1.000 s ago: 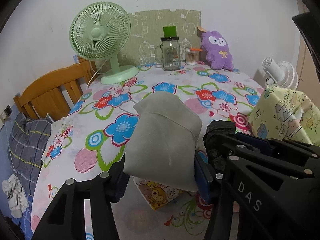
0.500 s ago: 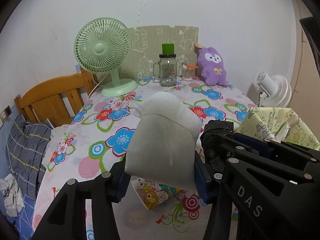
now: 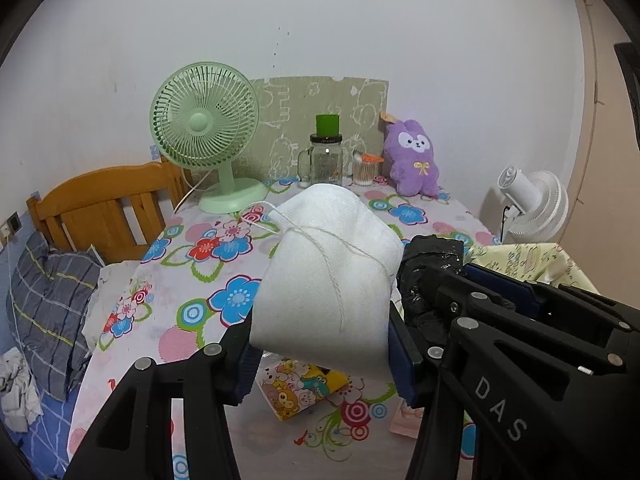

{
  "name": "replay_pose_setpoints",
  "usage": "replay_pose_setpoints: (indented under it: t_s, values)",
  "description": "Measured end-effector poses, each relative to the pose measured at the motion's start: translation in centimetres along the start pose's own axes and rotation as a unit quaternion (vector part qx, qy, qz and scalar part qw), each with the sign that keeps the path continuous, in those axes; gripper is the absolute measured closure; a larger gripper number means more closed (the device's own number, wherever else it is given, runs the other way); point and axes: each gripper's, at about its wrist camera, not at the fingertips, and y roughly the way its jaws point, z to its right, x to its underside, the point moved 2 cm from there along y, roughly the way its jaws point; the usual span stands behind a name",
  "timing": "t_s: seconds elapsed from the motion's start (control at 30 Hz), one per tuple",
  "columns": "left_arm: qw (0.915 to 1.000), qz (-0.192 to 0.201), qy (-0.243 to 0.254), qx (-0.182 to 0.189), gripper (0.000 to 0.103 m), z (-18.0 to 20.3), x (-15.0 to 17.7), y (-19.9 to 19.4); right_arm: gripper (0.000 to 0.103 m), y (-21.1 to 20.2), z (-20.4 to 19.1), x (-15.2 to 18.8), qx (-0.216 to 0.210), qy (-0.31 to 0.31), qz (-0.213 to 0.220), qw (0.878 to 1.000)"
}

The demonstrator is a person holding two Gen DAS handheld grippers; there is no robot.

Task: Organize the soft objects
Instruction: 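Lift the white cloth and black item and carry them toward the box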

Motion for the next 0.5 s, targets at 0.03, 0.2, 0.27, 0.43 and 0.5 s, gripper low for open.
replay_pose_setpoints:
  t_s: [0.03, 0.2, 0.27, 0.43, 0.5]
  values:
    - [1.0000, 0.002, 0.000, 0.001, 0.047, 0.1, -0.1, -0.2, 0.076, -0.2, 0.0, -0.1, 0.000, 0.000, 0.003, 1.000]
    - [0.9999, 0.010, -0.004, 0.005, 0.047, 0.4, -0.5, -1.1, 0.076, -1.5, 0.1, -0.6, -0.001, -0.003, 0.016, 1.000]
    - [0.9999, 0.014, -0.004, 0.005, 0.047, 0.6, -0.6, -1.3, 0.076, -1.9, 0.2, -0.7, 0.000, -0.004, 0.020, 1.000]
    - [0.9998, 0.020, -0.003, 0.008, 0.047, 1.2, -0.8, -1.9, 0.076, -2.6, 0.6, -0.9, 0.001, -0.004, 0.028, 1.000]
    - [0.9997, 0.022, -0.003, 0.009, 0.047, 1.5, -0.9, -2.0, 0.076, -2.9, 0.9, -1.0, 0.002, -0.005, 0.031, 1.000]
